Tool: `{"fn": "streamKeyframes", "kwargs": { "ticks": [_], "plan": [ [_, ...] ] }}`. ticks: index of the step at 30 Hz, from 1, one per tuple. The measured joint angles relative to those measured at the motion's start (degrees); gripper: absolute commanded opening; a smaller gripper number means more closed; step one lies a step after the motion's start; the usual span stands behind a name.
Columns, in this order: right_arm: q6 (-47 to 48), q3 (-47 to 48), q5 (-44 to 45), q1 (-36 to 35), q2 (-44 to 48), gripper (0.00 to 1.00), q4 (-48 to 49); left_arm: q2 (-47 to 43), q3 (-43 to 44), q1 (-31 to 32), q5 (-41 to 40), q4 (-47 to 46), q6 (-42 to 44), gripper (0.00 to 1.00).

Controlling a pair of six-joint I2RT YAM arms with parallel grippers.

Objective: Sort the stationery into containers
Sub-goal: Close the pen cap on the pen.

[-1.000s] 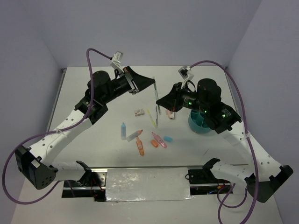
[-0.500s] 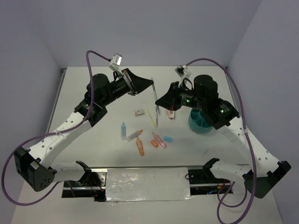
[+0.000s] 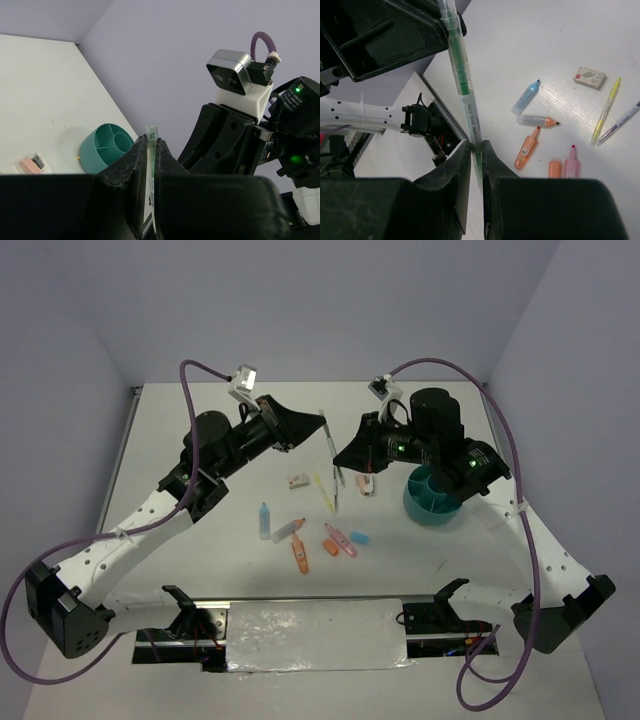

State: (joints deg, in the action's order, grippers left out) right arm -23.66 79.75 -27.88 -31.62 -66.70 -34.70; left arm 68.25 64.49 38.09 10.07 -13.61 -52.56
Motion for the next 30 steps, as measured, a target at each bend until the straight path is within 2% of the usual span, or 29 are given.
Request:
{"fn": "streamKeyframes", "kwargs": {
  "ticks": [14,21,26,27,28,29,30],
  "plan": [
    [1.0,0.6,-3.6,1.4,-0.4,0.00,0.0,-1.6,-2.0,1.7,-2.4,-1.4,-0.4,0.00],
    [0.9,3.1,0.6,4.1,-0.7,0.00,22.4,0.4,-6.1,8.5,11.0,10.8,-1.9,0.00],
    [1.2,2.7,0.9,3.8,1.0,0.00,29.4,1.5,-5.8,8.8,12.5,18.7,-1.6,0.00],
    [1.4,2.3,1.4,3.8,1.6,0.00,29.8,1.6,-4.8,8.7,12.2,20.3,-1.3,0.02],
    [1.8,1.8,1.8,3.8,2.1,0.00,29.8,1.7,-3.5,8.7,11.8,21.6,-0.9,0.08],
    [2.4,1.2,2.5,3.8,2.6,0.00,29.9,1.9,-2.0,8.7,11.3,23.0,0.1,0.26],
    [2.6,0.9,2.9,3.8,2.9,0.00,29.9,1.9,-0.6,8.7,10.5,24.3,1.1,0.36]
  ]
}}
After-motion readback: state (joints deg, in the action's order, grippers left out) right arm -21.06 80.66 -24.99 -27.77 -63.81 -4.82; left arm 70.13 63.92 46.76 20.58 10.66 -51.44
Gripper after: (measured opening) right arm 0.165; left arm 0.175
